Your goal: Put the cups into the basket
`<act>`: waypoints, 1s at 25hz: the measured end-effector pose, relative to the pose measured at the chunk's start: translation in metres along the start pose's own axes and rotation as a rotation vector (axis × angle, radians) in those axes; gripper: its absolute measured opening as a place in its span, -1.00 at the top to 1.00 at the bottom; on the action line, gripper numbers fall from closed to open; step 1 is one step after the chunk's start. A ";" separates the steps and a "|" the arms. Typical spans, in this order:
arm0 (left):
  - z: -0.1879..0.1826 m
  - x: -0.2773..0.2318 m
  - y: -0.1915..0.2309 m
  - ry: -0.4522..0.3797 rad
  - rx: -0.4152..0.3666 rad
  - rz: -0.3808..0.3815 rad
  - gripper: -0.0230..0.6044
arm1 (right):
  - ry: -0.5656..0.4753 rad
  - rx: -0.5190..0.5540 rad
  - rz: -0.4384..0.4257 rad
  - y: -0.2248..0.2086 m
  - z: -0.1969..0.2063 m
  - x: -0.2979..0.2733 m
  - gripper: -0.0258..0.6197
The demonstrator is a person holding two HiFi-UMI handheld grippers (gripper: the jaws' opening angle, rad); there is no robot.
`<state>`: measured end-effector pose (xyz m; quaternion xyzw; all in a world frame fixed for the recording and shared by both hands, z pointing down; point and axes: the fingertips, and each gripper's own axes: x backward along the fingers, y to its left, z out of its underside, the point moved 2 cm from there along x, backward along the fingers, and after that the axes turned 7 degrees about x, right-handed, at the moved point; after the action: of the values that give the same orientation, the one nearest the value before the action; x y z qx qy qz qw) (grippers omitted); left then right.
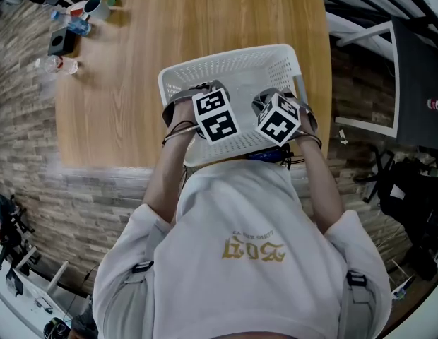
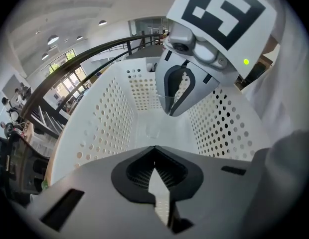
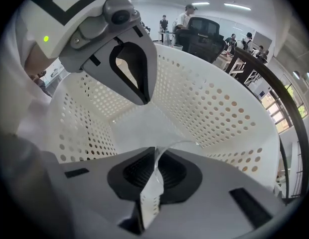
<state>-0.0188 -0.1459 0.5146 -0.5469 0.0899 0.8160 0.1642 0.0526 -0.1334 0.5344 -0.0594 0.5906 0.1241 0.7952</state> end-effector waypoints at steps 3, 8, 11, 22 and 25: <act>0.000 -0.005 0.001 0.001 0.003 0.014 0.90 | 0.029 0.014 -0.006 0.000 0.005 -0.005 0.84; 0.004 -0.013 0.002 0.010 0.015 0.032 0.90 | 0.047 0.011 -0.018 -0.001 0.008 -0.012 0.84; 0.008 -0.015 0.002 0.017 0.020 0.040 0.90 | 0.068 0.030 -0.017 0.000 0.009 -0.015 0.84; 0.014 -0.031 0.003 0.031 0.052 0.087 0.90 | 0.144 0.062 -0.009 0.000 0.015 -0.027 0.84; 0.015 -0.036 0.005 0.045 0.065 0.095 0.90 | 0.163 0.068 -0.009 0.000 0.017 -0.029 0.84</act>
<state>-0.0213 -0.1514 0.5537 -0.5547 0.1458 0.8070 0.1409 0.0605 -0.1329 0.5669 -0.0448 0.6569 0.0951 0.7467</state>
